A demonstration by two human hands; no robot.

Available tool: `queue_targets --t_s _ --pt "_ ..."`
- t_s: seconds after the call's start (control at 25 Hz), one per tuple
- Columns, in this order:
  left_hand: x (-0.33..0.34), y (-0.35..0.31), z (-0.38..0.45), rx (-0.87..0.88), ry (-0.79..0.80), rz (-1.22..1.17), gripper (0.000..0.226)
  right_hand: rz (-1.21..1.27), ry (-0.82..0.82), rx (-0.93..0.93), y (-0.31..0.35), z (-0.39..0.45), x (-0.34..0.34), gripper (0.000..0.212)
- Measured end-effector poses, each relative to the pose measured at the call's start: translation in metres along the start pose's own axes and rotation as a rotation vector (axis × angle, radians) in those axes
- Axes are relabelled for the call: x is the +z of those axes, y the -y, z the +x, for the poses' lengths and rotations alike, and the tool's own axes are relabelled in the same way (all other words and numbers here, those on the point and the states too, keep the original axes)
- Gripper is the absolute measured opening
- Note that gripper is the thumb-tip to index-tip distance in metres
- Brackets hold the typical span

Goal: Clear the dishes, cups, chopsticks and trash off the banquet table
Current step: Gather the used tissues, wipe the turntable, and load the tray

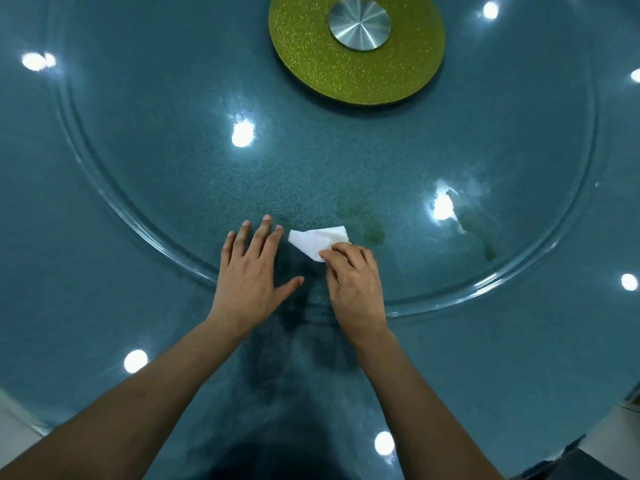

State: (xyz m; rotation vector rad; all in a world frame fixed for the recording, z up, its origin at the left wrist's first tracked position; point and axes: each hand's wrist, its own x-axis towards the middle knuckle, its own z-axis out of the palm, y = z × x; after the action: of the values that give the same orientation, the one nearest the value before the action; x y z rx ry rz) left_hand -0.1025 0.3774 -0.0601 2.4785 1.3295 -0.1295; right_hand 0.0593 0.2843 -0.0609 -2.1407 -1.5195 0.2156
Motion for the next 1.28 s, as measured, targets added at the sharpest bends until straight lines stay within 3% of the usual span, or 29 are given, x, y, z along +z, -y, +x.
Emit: queue_targets --t_s 0.6,0.8,1.12,1.28 --pt "0.001 0.026 0.006 -0.044 -0.047 0.002 0.100 -0.131 0.172 0.028 -0.019 0.149 0.009 0.026" --pt "0.000 0.031 0.007 -0.047 -0.062 -0.005 0.101 0.024 0.145 0.080 -0.024 0.126 0.001 0.022" --pt "-0.003 0.032 0.007 -0.054 -0.077 -0.039 0.100 0.090 -0.034 0.176 -0.005 0.029 -0.003 0.011" --pt "-0.004 0.035 0.006 -0.052 -0.075 -0.050 0.100 0.078 -0.036 0.162 -0.001 0.016 0.001 0.012"
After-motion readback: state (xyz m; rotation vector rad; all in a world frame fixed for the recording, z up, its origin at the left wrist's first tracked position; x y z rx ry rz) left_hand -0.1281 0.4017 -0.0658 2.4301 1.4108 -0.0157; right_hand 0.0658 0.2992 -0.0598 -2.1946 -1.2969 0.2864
